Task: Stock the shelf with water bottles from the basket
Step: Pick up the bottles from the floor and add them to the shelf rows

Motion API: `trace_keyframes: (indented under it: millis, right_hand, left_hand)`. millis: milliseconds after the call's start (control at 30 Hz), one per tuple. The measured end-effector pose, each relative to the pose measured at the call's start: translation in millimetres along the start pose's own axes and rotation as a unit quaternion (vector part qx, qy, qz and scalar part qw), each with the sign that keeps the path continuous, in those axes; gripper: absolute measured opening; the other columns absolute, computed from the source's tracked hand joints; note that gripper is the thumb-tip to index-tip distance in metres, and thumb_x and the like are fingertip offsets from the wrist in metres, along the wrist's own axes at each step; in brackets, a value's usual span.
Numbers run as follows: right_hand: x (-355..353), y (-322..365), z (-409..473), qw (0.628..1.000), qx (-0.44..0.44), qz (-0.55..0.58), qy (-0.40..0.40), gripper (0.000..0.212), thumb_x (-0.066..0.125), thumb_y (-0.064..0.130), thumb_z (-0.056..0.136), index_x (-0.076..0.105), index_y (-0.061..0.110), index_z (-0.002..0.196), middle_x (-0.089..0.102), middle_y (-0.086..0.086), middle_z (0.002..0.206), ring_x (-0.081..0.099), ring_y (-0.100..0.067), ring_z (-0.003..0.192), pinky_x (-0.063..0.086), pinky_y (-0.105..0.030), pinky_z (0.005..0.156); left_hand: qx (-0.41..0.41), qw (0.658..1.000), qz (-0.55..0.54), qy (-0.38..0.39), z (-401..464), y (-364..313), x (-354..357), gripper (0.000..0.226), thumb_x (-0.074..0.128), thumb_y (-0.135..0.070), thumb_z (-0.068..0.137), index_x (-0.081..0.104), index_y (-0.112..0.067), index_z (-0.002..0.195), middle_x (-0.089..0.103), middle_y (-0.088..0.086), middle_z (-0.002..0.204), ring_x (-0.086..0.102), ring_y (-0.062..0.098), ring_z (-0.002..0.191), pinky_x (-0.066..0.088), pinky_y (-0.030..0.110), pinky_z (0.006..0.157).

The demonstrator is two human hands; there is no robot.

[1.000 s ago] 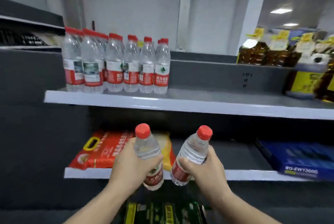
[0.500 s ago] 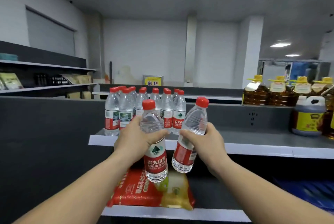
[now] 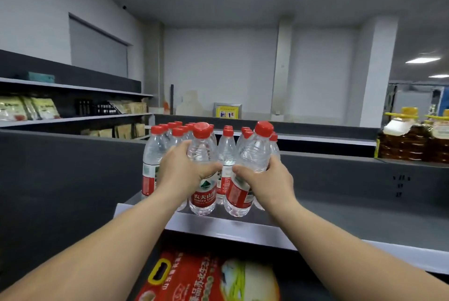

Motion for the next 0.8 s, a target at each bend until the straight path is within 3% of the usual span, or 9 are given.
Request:
trace_keyframes:
  millis: [67, 167, 333, 467, 567, 700, 800]
  right_hand:
    - [16.2, -10.8, 21.7, 1.0, -0.003, -0.016, 0.01, 0.058, 0.084, 0.046, 0.069, 0.06, 0.021, 0.115, 0.07, 0.001, 0.11, 0.066, -0.021, 0.104, 0.055, -0.038, 0.089]
    - [37.0, -25.4, 46.2, 0.999, 0.01, -0.039, 0.022, 0.067, 0.083, 0.048, 0.069, 0.058, 0.017, 0.123, 0.068, -0.003, 0.115, 0.063, -0.023, 0.106, 0.049, -0.032, 0.08]
    - [57.6, -45.2, 64.5, 0.996, 0.027, -0.066, 0.051, 0.062, 0.082, 0.048, 0.071, 0.058, 0.015, 0.119, 0.068, -0.004, 0.113, 0.063, -0.022, 0.1, 0.051, -0.03, 0.071]
    - [64.6, -47.7, 75.4, 0.996, 0.029, -0.063, 0.056, 0.062, 0.082, 0.049, 0.07, 0.059, 0.015, 0.116, 0.069, -0.003, 0.109, 0.064, -0.021, 0.097, 0.052, -0.031, 0.074]
    - [69.5, -46.9, 78.7, 0.995, 0.028, -0.072, 0.067, 0.06, 0.083, 0.047, 0.071, 0.06, 0.017, 0.117, 0.069, -0.001, 0.108, 0.062, -0.017, 0.092, 0.044, -0.024, 0.062]
    - [70.7, -50.0, 78.4, 0.993, 0.042, -0.065, 0.083, 0.051, 0.083, 0.037, 0.073, 0.062, 0.017, 0.115, 0.07, 0.001, 0.107, 0.065, -0.02, 0.101, 0.05, -0.03, 0.077]
    - [73.4, -60.4, 75.5, 0.983, 0.07, -0.115, 0.124, 0.041, 0.084, 0.034, 0.074, 0.069, 0.019, 0.11, 0.074, 0.0, 0.104, 0.069, -0.02, 0.097, 0.054, -0.031, 0.081]
  left_hand:
    - [0.01, 0.999, 0.028, -0.019, 19.6, 11.3, 14.8, 0.085, 0.084, -0.055, 0.06, 0.054, -0.023, 0.133, 0.055, 0.003, 0.135, 0.053, 0.026, 0.122, 0.05, 0.045, 0.096]
    - [0.007, 0.997, 0.069, -0.035, 37.6, 20.9, 32.7, 0.092, 0.081, -0.059, 0.064, 0.048, -0.018, 0.14, 0.053, 0.003, 0.14, 0.049, 0.026, 0.127, 0.045, 0.04, 0.097]
    - [-0.009, 0.983, 0.182, -0.037, 47.2, 30.2, 54.0, 0.084, 0.075, -0.061, 0.069, 0.048, -0.021, 0.137, 0.061, 0.001, 0.131, 0.057, 0.026, 0.117, 0.05, 0.039, 0.084]
    - [0.001, 0.982, 0.185, -0.046, 55.0, 32.9, 60.9, 0.08, 0.077, -0.056, 0.071, 0.048, -0.019, 0.136, 0.066, 0.004, 0.123, 0.06, 0.028, 0.113, 0.053, 0.039, 0.083]
    - [0.009, 0.981, 0.19, -0.044, 59.1, 32.6, 61.4, 0.082, 0.076, -0.051, 0.074, 0.043, -0.019, 0.142, 0.062, 0.006, 0.129, 0.055, 0.028, 0.121, 0.048, 0.039, 0.088]
    - [0.023, 0.977, 0.207, -0.04, 64.4, 36.0, 62.5, 0.081, 0.073, -0.051, 0.078, 0.038, -0.022, 0.145, 0.045, 0.004, 0.131, 0.049, 0.025, 0.12, 0.045, 0.036, 0.088]
    - [0.031, 0.978, 0.204, -0.032, 61.3, 40.7, 64.4, 0.08, 0.073, -0.044, 0.081, 0.033, -0.022, 0.146, 0.044, 0.005, 0.131, 0.05, 0.025, 0.117, 0.046, 0.036, 0.085]
Point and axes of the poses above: each hand's wrist, its own z-axis towards the middle knuckle, its own x-axis out of the palm, y = z × x, the point moved 1 cm from there along z, towards the middle knuckle
